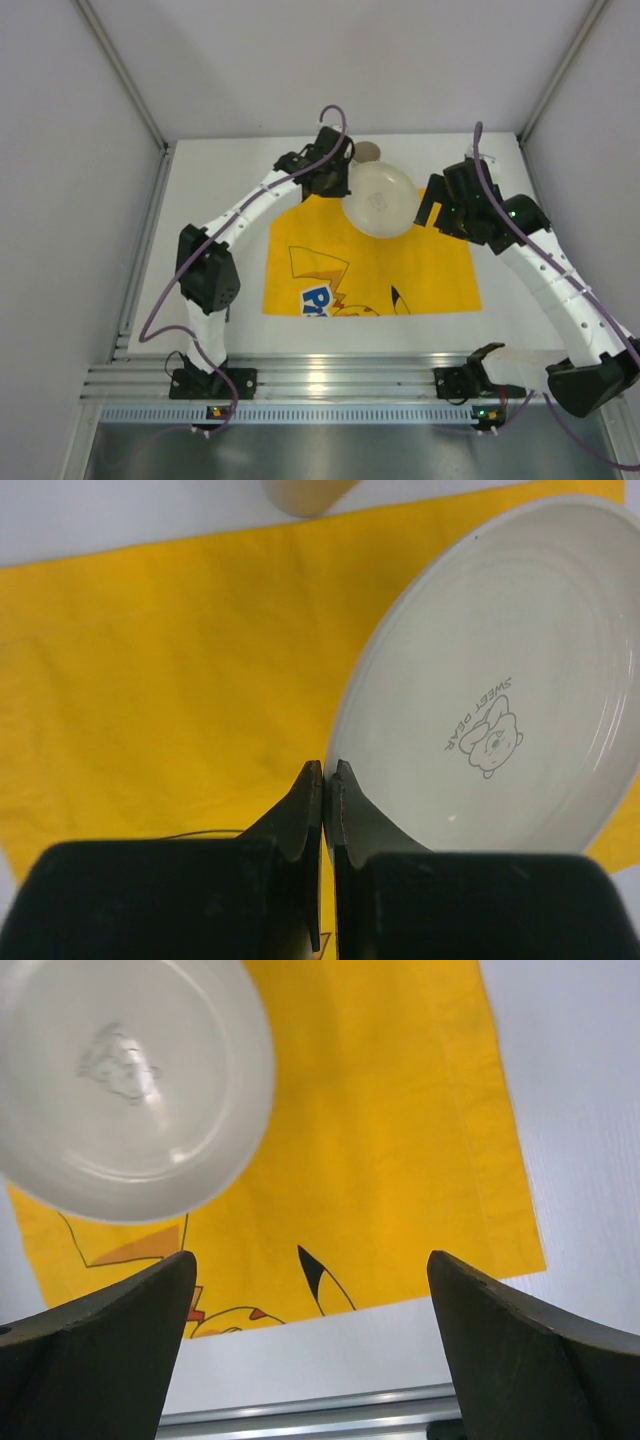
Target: Set the dinner table for one person
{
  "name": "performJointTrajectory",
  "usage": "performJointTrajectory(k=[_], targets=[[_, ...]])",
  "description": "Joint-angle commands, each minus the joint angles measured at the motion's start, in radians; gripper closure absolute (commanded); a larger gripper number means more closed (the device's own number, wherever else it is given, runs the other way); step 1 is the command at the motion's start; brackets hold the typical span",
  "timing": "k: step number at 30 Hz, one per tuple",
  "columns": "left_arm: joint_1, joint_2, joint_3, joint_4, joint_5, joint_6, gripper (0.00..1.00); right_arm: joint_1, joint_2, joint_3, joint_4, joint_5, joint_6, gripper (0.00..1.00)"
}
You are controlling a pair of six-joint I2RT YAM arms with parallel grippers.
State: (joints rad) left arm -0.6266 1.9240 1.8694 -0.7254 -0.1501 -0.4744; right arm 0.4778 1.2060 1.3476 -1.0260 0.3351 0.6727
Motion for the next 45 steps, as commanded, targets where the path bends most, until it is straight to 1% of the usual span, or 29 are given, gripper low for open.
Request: performJointTrajectory(k=[1,5,7,9,10,11,13,14,18,19,21,22,23,24,25,26,27,28,30,31,32,33,34,36,37,39,42,45], targets=[[-0.068,0.114,0.088,0.125,0.076,-0.084,1.0,0.013,-0.032,0.058,-0.154,0.053,-0.018,0.0],[-0.111,0.211,0.178,0.11,0.093,-0.096,1.0,0.009,-0.059,0.03,-0.169,0.047,-0.018,0.0],[-0.116,0.204,0.162,0.097,0.081,-0.104,1.0,0.002,-0.069,0.019,-0.171,0.047,-0.021,0.0],[-0.114,0.169,0.064,0.104,0.066,-0.104,1.0,-0.024,-0.072,0.019,-0.169,0.047,-0.035,0.0],[-0.114,0.118,0.018,0.128,0.055,-0.102,1.0,-0.034,-0.069,0.022,-0.164,0.039,-0.042,0.0],[-0.116,0.09,-0.084,0.147,0.038,-0.098,1.0,-0.059,-0.066,0.025,-0.148,0.032,-0.068,0.0],[-0.114,0.031,-0.175,0.175,0.026,-0.098,1.0,-0.083,-0.051,0.038,-0.128,0.01,-0.096,0.0],[-0.114,0.021,-0.244,0.194,0.021,-0.099,1.0,-0.105,-0.04,0.045,-0.105,0.004,-0.125,0.0],[-0.116,0.012,-0.34,0.202,0.012,-0.124,1.0,-0.14,0.036,0.116,-0.033,-0.042,-0.18,0.0],[-0.114,0.013,-0.375,0.216,0.009,-0.125,1.0,-0.143,0.081,0.158,-0.02,-0.06,-0.194,0.0],[-0.113,0.023,-0.394,0.245,0.004,-0.127,1.0,-0.15,0.128,0.202,0.02,-0.086,-0.197,0.0],[-0.113,0.041,-0.391,0.245,0.004,-0.127,1.0,-0.15,0.177,0.243,0.036,-0.12,-0.199,0.0],[-0.113,0.052,-0.385,0.242,0.007,-0.124,0.95,-0.153,0.2,0.258,0.078,-0.136,-0.197,0.0],[-0.113,0.059,-0.377,0.227,0.006,-0.125,0.68,-0.156,0.222,0.275,0.099,-0.151,-0.193,0.0],[-0.114,0.066,-0.371,0.218,-0.009,-0.125,0.55,-0.156,0.269,0.307,0.124,-0.184,-0.188,0.0],[-0.113,0.063,-0.363,0.21,-0.015,-0.131,0.36,-0.157,0.299,0.327,0.168,-0.197,-0.177,0.0],[-0.113,0.053,-0.362,0.204,-0.026,-0.135,0.13,-0.157,0.329,0.349,0.185,-0.208,-0.173,0.0],[-0.111,0.026,-0.363,0.193,-0.051,-0.136,0.02,-0.159,0.399,0.402,0.201,-0.223,-0.17,0.0],[-0.098,-0.006,-0.354,0.158,-0.071,-0.153,0.02,-0.16,0.487,0.482,0.21,-0.217,-0.15,0.0],[-0.088,-0.043,-0.334,0.121,-0.081,-0.164,0.02,-0.163,0.594,0.596,0.186,-0.22,-0.139,0.0],[-0.079,-0.065,-0.323,0.101,-0.083,-0.165,0.02,-0.162,0.656,0.666,0.169,-0.228,-0.137,0.0],[-0.062,-0.085,-0.314,0.089,-0.086,-0.162,0.02,-0.16,0.781,0.736,0.152,-0.237,-0.134,0.0],[-0.056,-0.13,-0.302,0.078,-0.091,-0.153,0.02,-0.162,0.843,0.877,0.123,-0.257,-0.127,0.0],[-0.044,-0.177,-0.299,0.067,-0.112,-0.141,0.02,-0.16,0.955,0.997,0.11,-0.287,-0.114,0.0],[-0.041,-0.219,-0.297,0.055,-0.12,-0.121,0.02,-0.159,1.042,1.077,0.113,-0.31,-0.101,0.0],[-0.03,-0.256,-0.288,0.026,-0.135,-0.103,0.02,-0.162,1.095,1.095,0.139,-0.312,-0.081,0.0],[-0.015,-0.312,-0.271,-0.055,-0.154,-0.086,0.02,-0.16,1.141,1.018,0.233,-0.288,-0.039,0.02],[-0.007,-0.368,-0.289,-0.097,-0.175,-0.084,0.02,-0.15,1.199,1.036,0.231,-0.248,-0.028,0.06]])
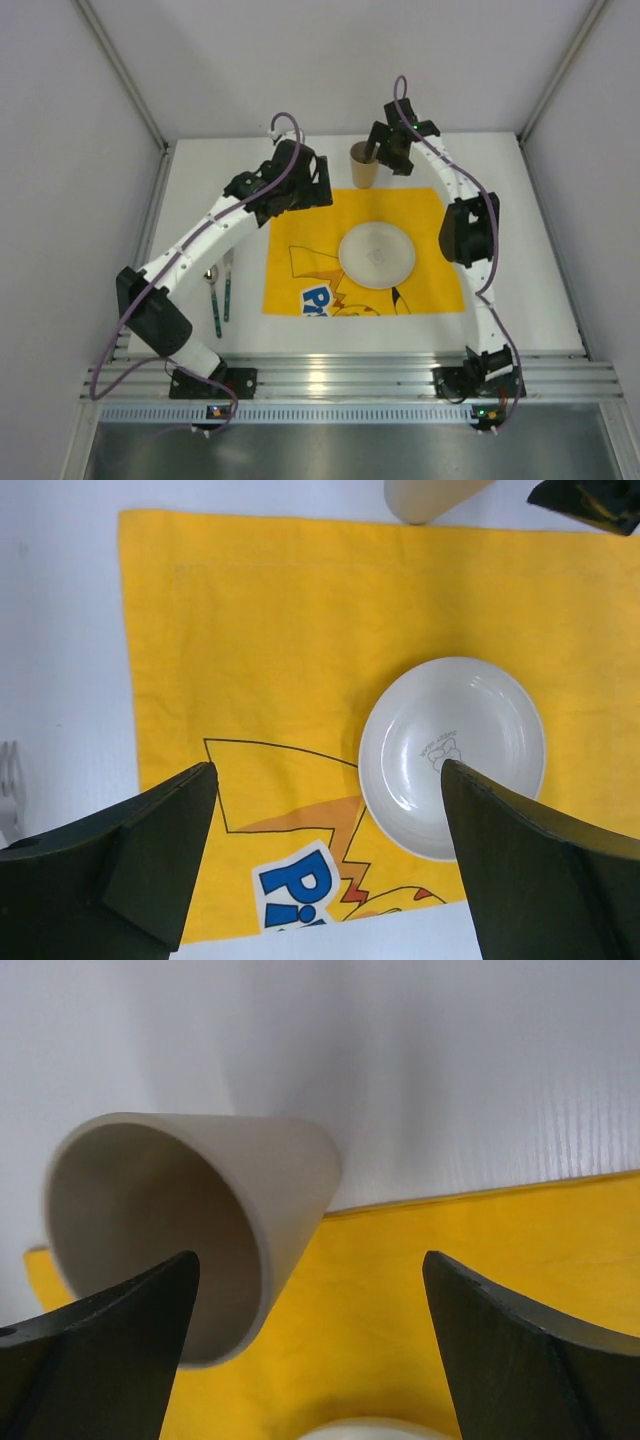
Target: Set the dinner table for one person
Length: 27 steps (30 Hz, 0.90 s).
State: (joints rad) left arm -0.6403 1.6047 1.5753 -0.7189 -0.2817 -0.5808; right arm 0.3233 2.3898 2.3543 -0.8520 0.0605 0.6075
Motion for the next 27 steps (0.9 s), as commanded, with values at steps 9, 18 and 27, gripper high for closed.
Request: performJointTrajectory(k=[9,18,27], targets=[[0.057,-0.147,-0.081,-0.16,-0.086,0.009,0.02,0.016,0.039,0.102,0.123,0.055,0.08,1.0],[0.293,-0.248,-0.409,-0.124,0.125,-0.056,0.06,-0.099,-0.358,-0.034,-0.005,0.15,0.002,1.0],[0.376,-0.301,-0.707,0.015,0.125,-0.08,0.07,-0.224,-0.749,-0.683,0.007,0.2,-0.107,1.0]])
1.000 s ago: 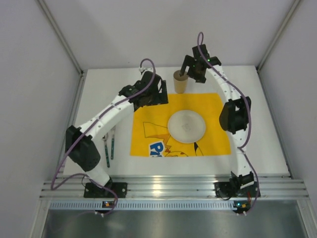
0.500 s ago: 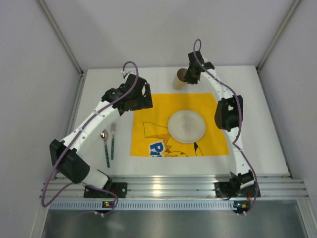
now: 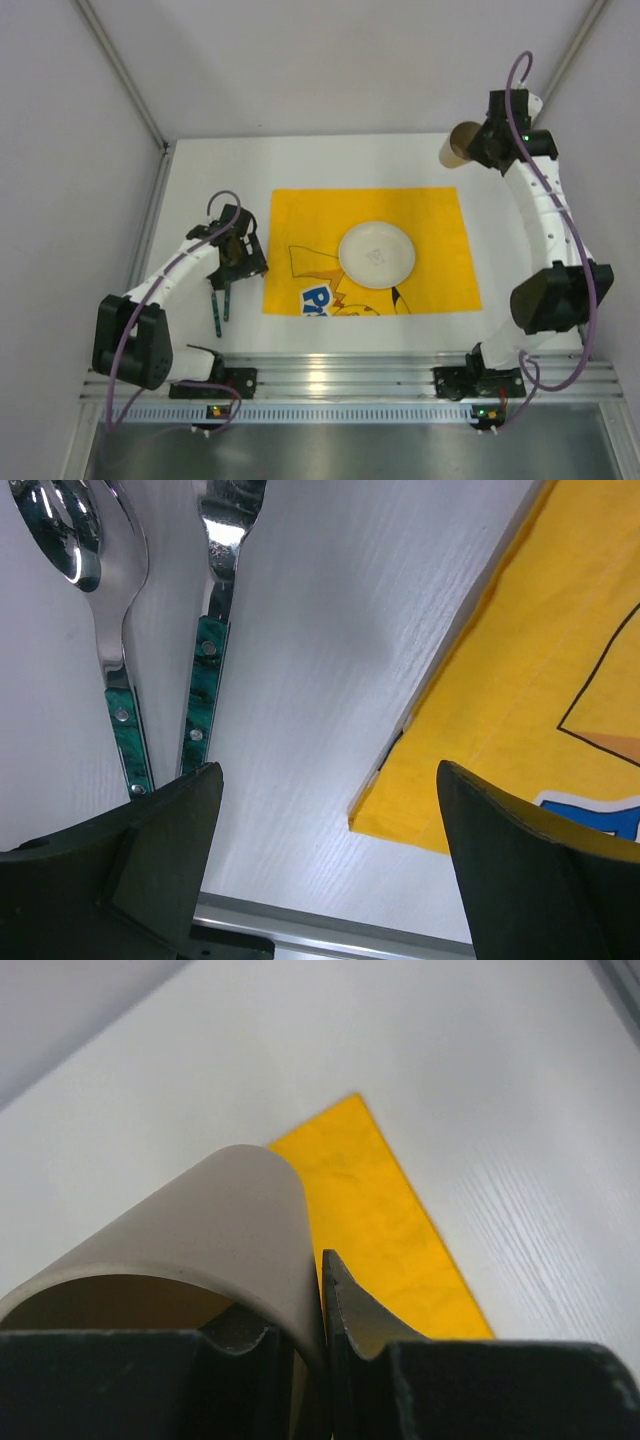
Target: Set the dinner table for one person
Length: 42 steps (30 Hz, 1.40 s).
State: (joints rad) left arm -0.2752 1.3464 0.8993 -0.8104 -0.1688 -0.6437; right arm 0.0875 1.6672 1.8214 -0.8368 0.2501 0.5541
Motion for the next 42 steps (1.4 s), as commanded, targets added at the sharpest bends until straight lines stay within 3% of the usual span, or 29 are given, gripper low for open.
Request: performJointTrajectory(k=[1,6,16,26,30,31,35,36,37,42], targets=[[0.019,-0.043,-0.061,0.128,0.018,-0.016,0.07,0.009,-0.038,-0.224,0.011,-0.004,-0.057,1.0],[0.063,-0.05,-0.097,0.145,-0.029,0.002,0.09,0.004,-0.035,-0.309,0.071,-0.077,-0.06,1.0],[0.152,0.034,-0.088,0.203,-0.04,0.091,0.15,0.003,0.15,-0.2,0.125,-0.081,-0.034,1.0],[0.154,0.199,-0.034,0.171,-0.058,0.084,0.19,0.003,0.266,-0.149,0.134,-0.06,-0.028,1.0],[0.154,0.246,-0.022,0.175,-0.052,0.073,0.26,0.003,0.249,-0.163,0.136,-0.086,-0.025,0.71],[0.154,0.247,-0.028,0.184,-0.046,0.072,0.28,0.003,0.246,-0.163,0.136,-0.089,-0.026,0.58],[0.154,0.272,-0.046,0.226,-0.031,0.062,0.67,0.003,0.236,-0.131,0.114,-0.101,-0.026,0.45],[0.154,0.281,-0.053,0.229,-0.023,0.061,0.9,0.003,0.232,-0.119,0.108,-0.103,-0.028,0.44],[0.154,0.293,-0.054,0.229,-0.026,0.061,1.0,0.003,0.227,-0.114,0.105,-0.106,-0.026,0.41],[0.154,0.278,-0.011,0.188,-0.057,0.078,1.0,0.003,0.172,-0.094,0.087,-0.117,-0.011,0.35]])
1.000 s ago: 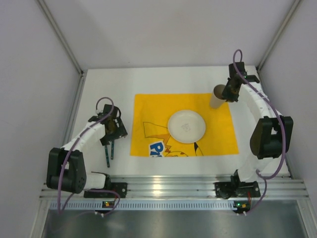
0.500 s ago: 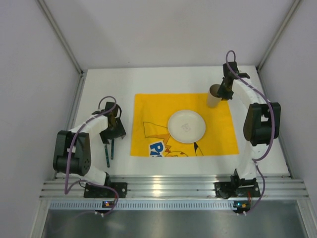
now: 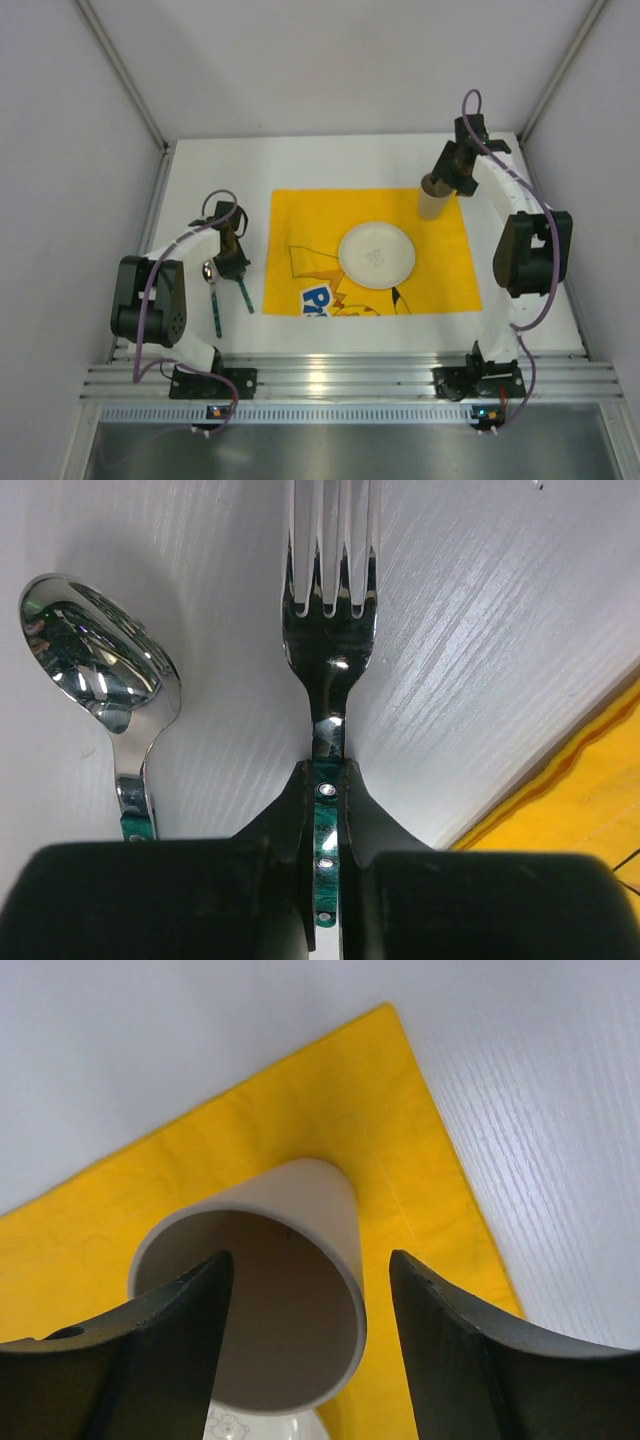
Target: Set the dinner table for one person
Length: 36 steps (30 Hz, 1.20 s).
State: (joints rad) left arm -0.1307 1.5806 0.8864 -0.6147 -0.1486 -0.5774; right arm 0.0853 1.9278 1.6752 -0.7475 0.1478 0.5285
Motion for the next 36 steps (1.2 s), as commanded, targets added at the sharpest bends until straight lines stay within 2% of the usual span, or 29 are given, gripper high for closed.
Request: performJointTrajectory(k=[1,6,9,11,15,19,24,30,31,32,34,35,36], targets=[[0.009,0.033,0.017,-0.026,-0.091,0.017,1.0,0.005,-0.099,0.05,-0.006,-0.019,0.014,0.35],[0.003,-0.091,0.144,-0.111,-0.123,0.068,1.0,0.005,-0.174,0.014,-0.018,-0.048,0.028,0.34],[-0.038,-0.09,0.27,-0.145,-0.109,0.118,1.0,0.008,-0.236,-0.034,-0.024,-0.054,0.033,0.32],[-0.111,-0.077,0.333,-0.138,-0.079,0.146,1.0,0.016,-0.291,-0.093,-0.026,-0.057,0.041,0.32],[-0.254,0.001,0.46,-0.096,-0.016,0.192,1.0,0.036,-0.378,-0.215,-0.03,-0.085,0.051,0.32],[-0.348,0.107,0.491,-0.068,-0.009,0.194,1.0,0.037,-0.446,-0.29,-0.062,-0.08,0.034,0.32],[-0.36,0.235,0.496,-0.011,-0.017,0.168,1.0,0.051,-0.533,-0.406,-0.067,-0.096,0.034,0.32],[-0.363,0.323,0.539,-0.031,-0.077,0.142,1.0,0.079,-0.543,-0.419,-0.075,-0.09,0.013,0.32],[-0.363,0.325,0.537,-0.037,-0.075,0.137,0.93,0.079,-0.541,-0.417,-0.075,-0.09,0.013,0.32],[-0.363,0.322,0.533,-0.042,-0.08,0.13,0.72,0.08,-0.538,-0.414,-0.073,-0.091,0.011,0.32],[-0.363,0.288,0.517,-0.046,-0.086,0.107,0.51,0.082,-0.532,-0.413,-0.072,-0.094,0.008,0.32],[-0.363,0.268,0.496,-0.056,-0.104,0.1,0.32,0.083,-0.53,-0.41,-0.069,-0.097,0.008,0.32],[-0.359,0.244,0.482,-0.062,-0.123,0.087,0.26,0.088,-0.53,-0.41,-0.069,-0.1,0.007,0.32]])
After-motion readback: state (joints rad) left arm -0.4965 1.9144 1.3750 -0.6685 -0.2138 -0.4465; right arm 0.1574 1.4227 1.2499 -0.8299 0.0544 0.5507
